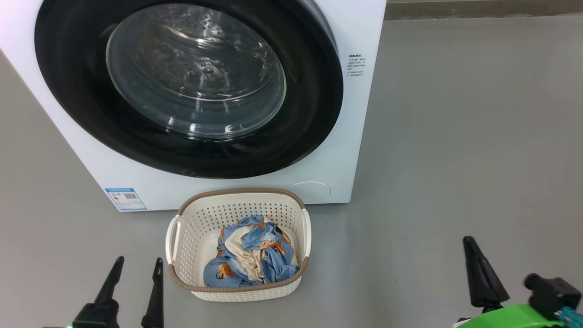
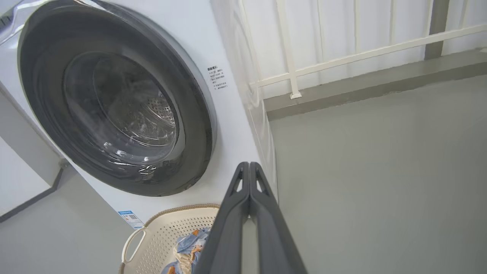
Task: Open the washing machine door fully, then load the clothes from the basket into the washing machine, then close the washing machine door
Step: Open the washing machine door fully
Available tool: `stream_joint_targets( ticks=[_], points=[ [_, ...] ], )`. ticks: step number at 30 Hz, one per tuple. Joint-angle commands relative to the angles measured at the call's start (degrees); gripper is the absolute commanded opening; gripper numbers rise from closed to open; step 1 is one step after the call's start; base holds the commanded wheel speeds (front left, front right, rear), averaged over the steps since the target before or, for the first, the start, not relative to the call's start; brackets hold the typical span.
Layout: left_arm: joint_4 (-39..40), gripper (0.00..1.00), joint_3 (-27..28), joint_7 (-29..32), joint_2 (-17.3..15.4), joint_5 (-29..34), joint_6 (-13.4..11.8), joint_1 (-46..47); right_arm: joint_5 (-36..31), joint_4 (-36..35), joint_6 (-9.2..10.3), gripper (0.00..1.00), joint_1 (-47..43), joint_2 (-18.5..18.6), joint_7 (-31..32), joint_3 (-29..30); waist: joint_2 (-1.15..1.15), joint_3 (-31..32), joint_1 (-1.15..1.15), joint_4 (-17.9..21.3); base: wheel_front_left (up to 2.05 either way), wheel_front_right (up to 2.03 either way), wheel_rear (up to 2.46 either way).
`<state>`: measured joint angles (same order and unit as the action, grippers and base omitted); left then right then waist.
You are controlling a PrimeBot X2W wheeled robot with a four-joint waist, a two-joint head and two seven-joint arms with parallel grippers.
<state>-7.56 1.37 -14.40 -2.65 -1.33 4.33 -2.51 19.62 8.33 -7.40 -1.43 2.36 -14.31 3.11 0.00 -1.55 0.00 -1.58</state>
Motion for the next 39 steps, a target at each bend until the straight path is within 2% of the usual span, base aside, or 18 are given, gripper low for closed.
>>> stream_joint_targets(
  ticks=[1, 11, 16, 17, 20, 23, 28, 39],
  points=[
    [1.07, 1.00, 2.12, -0.60, -0.37, -0.11, 0.12, 1.60, 5.06, -0.68, -0.09, 0.00, 0.39, 0.52, -0.69, -0.66, 0.00, 0.01, 0.00, -0.10, 0.00, 0.00, 0.00],
    [1.42, 1.00, 2.58, -0.60, -0.30, -0.60, 0.45, 1.44, 42.66, 7.81, -0.09, 0.00, 4.68, 0.93, -0.69, 4.38, 0.00, -0.83, 0.00, -0.12, 0.00, 0.00, 0.00],
    [2.00, 1.00, 2.48, -0.60, -0.28, -0.83, 0.95, 1.91, 60.85, 9.98, -0.09, 0.00, 10.17, 6.14, 3.07, 7.53, 0.00, -3.44, 0.00, -0.56, 0.00, 0.00, 0.00],
    [2.00, 1.00, 2.48, -0.60, -0.28, -0.83, 0.95, 1.91, 60.85, 9.98, -0.09, 0.00, 10.17, 6.14, 3.07, 7.53, 0.00, -3.44, 0.00, -0.56, 0.00, 0.00, 0.00],
    [2.48, 1.00, 3.07, -0.60, -0.27, -1.22, 1.19, 2.45, 68.54, 10.90, -0.09, 0.00, 13.28, 8.65, 5.96, 11.24, 0.00, -5.72, 0.00, -1.18, 0.00, 0.00, 0.00],
    [3.08, 1.00, 3.04, -0.60, -0.39, -1.08, 1.71, 2.78, 72.10, 11.45, -0.09, 0.00, 16.63, 10.91, 9.51, 12.78, 0.00, -8.65, 0.00, -1.66, 0.00, 0.00, 0.00],
    [3.08, 1.00, 3.72, -0.60, -1.23, -1.75, 2.44, 3.62, 76.35, 9.32, -0.09, 0.00, 22.29, 12.03, 14.75, 15.27, 0.00, -13.72, 0.00, -2.20, 0.00, 0.00, 0.00],
    [4.00, 1.00, 3.60, -0.60, -4.33, -2.68, 3.08, 6.51, 75.41, 7.95, -0.09, 0.00, 34.14, 12.24, 20.33, 16.11, 0.00, -23.36, 0.00, -2.58, 0.00, 0.00, 0.00]
  ],
)
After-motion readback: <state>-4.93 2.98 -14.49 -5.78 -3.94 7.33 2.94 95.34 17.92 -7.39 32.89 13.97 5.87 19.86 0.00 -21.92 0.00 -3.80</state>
